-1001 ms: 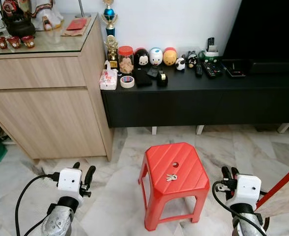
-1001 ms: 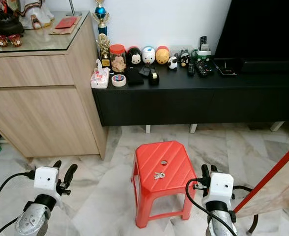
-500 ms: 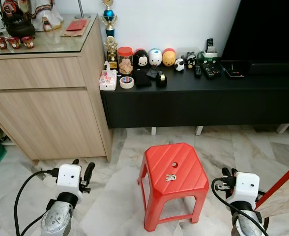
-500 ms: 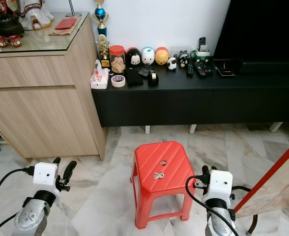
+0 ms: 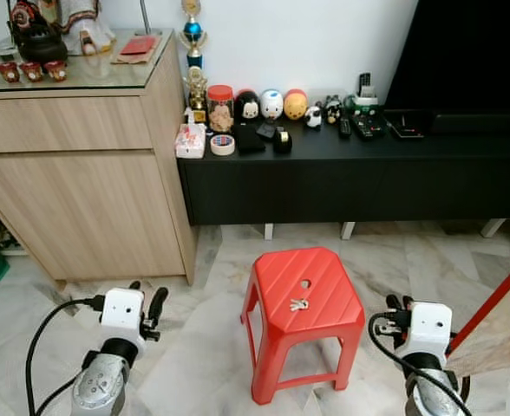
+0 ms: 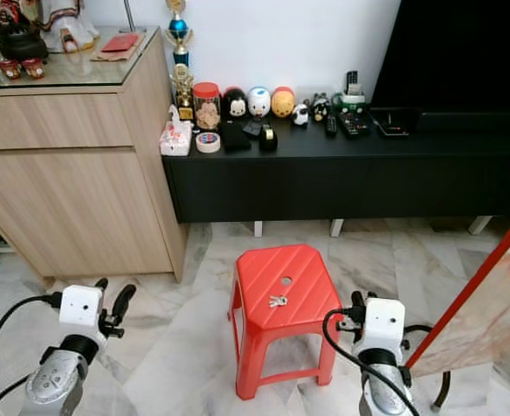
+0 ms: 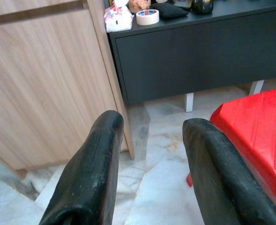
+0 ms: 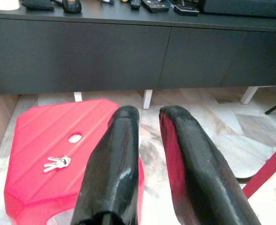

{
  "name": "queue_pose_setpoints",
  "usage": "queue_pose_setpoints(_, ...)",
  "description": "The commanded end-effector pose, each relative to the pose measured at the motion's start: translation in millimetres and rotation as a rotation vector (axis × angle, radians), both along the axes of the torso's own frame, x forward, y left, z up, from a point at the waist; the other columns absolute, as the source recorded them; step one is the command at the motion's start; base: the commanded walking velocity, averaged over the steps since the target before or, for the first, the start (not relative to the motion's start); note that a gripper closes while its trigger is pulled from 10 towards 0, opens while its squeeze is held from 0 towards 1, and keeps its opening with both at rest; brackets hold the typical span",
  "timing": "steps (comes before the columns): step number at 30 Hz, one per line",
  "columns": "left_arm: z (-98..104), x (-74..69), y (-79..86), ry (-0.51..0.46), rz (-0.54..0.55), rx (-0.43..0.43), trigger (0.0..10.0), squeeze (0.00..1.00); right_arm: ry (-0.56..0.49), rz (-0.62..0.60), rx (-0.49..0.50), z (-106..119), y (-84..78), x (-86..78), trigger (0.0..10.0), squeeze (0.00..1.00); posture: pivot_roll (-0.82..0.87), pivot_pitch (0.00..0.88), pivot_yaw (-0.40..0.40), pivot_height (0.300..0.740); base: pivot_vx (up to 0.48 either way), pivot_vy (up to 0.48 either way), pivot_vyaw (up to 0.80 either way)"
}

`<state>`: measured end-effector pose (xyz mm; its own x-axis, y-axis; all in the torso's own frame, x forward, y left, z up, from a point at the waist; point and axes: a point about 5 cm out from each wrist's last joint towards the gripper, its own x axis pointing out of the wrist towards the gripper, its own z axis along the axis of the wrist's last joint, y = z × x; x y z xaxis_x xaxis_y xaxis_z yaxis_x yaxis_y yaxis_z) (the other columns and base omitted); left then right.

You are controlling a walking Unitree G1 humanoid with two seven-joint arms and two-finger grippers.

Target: Hang keys on a hook

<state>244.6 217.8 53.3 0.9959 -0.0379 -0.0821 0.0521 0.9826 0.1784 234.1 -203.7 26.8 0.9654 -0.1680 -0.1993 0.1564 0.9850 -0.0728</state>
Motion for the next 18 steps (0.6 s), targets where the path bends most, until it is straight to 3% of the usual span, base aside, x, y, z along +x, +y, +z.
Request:
queue_pose_setpoints(1,3.8,1.1,1.1,-0.009,0.002,-0.001,10.0,0.00,0.002,0.002,-0.007,2.4,-0.2,2.8,10.0,0.00,0.07,0.000,-0.039,0.646,0.000,0.000,0.00)
queue_pose_setpoints(18,2.9,2.4,2.0,0.016,0.001,0.007,10.0,0.00,-0.024,0.004,0.016,6.1,4.1,6.7,10.0,0.00,0.08,0.000,-0.038,0.636,0.000,0.000,0.00)
